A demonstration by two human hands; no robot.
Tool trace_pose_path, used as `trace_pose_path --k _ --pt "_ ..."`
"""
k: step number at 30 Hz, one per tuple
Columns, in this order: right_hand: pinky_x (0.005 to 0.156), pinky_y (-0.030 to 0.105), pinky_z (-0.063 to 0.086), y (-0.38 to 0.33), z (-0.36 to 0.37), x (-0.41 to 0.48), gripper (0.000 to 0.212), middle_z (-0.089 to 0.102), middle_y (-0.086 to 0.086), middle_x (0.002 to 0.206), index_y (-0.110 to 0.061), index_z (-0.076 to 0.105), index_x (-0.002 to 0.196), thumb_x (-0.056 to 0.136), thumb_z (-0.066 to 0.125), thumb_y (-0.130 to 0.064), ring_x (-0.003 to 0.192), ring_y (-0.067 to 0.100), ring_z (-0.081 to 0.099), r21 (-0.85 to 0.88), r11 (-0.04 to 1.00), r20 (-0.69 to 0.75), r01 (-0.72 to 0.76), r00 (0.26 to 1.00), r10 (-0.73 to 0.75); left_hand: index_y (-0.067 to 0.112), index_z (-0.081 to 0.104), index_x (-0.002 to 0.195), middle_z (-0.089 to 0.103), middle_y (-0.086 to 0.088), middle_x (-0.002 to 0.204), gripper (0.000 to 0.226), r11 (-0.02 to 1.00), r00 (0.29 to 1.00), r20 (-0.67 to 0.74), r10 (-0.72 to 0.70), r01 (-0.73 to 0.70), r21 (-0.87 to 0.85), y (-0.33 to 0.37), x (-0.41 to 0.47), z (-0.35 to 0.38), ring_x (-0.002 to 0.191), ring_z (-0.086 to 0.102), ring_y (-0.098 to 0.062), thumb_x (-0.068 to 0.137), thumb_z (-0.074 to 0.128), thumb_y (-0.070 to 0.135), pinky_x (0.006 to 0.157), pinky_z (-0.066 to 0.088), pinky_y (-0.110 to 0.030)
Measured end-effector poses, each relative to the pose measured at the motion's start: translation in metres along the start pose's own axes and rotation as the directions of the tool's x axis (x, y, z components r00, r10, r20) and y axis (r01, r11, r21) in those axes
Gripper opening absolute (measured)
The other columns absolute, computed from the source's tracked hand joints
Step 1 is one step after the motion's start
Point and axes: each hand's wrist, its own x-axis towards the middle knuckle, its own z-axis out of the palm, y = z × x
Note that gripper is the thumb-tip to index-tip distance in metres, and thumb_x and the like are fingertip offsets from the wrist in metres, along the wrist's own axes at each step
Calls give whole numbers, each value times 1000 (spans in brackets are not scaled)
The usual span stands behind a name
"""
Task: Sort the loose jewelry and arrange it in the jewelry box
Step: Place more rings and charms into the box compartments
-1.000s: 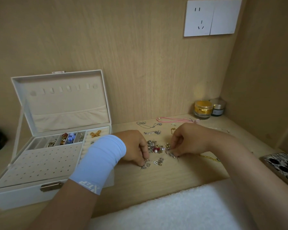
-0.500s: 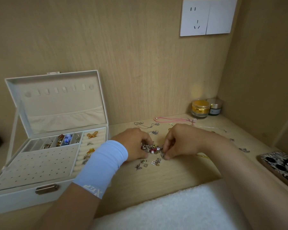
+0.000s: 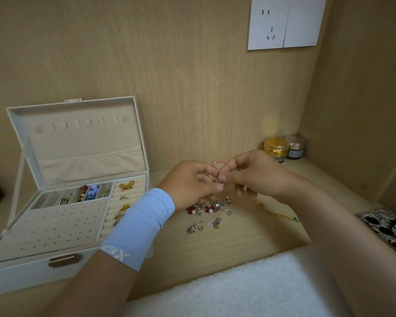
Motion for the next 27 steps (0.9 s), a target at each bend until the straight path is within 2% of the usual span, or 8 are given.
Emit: trace_pose_path --k 2,5,8,10,13,18,22,27 --pt "38 21 35 -3 2 1 8 73 2 71 -10 74 91 86 77 -15 49 11 57 102 995 -27 3 1000 0 18 72 93 76 -8 83 12 997 999 -44 -26 23 -78 2 0 -3 68 68 -14 86 73 9 57 52 -22" --pt "39 21 38 3 1 6 10 75 5 81 -11 73 97 91 72 -20 51 13 57 94 996 -73 0 997 7 20 72 90 76 0 81 8 1000 997 -79 -20 18 -26 1 0 -13 64 64 -11 89 70 13 55 50 -22" --pt "55 18 47 16 0 13 7 71 -5 80 -20 75 93 91 71 -14 59 5 59 -178 984 -126 12 991 -35 24 73 85 76 3 78 6 990 989 -150 9 12 141 -3 1 -25 65 62 -10 88 71 18 71 52 -28" --pt "68 7 43 21 3 15 14 71 -13 91 -27 76 94 89 72 -15 79 -4 64 -433 901 -30 15 999 -31 25 74 84 73 6 78 3 955 984 -176 24 30 297 -7 1 -32 69 61 -6 87 73 23 76 49 -23" --pt "84 9 49 26 11 15 24 75 -15 101 -34 75 87 84 74 -10 97 -2 66 -519 854 119 32 992 36 29 72 83 68 14 83 4 900 993 -117 9 43 434 -11 -1 -33 79 61 -3 87 73 29 76 46 -21" --pt "65 7 38 26 11 17 18 68 -23 79 -36 78 82 77 82 -18 74 -16 58 -580 813 132 45 990 39 26 75 90 66 16 84 6 845 998 48 -48 15 534 -15 1 -24 82 61 -3 87 72 30 80 47 -21" --pt "62 8 36 25 12 16 10 70 -21 79 -33 80 84 79 84 -26 72 -15 58 -553 830 146 70 989 13 26 75 89 69 13 86 4 857 997 63 -51 12 515 -15 1 -27 84 63 -5 87 73 29 84 51 -24" --pt "50 11 41 14 8 10 8 73 -12 69 -13 79 85 88 73 -9 56 2 64 -226 974 44 17 999 -7 26 74 84 72 10 80 2 921 998 -45 43 -22 389 -8 -4 -37 77 65 -8 86 74 26 84 53 -28"
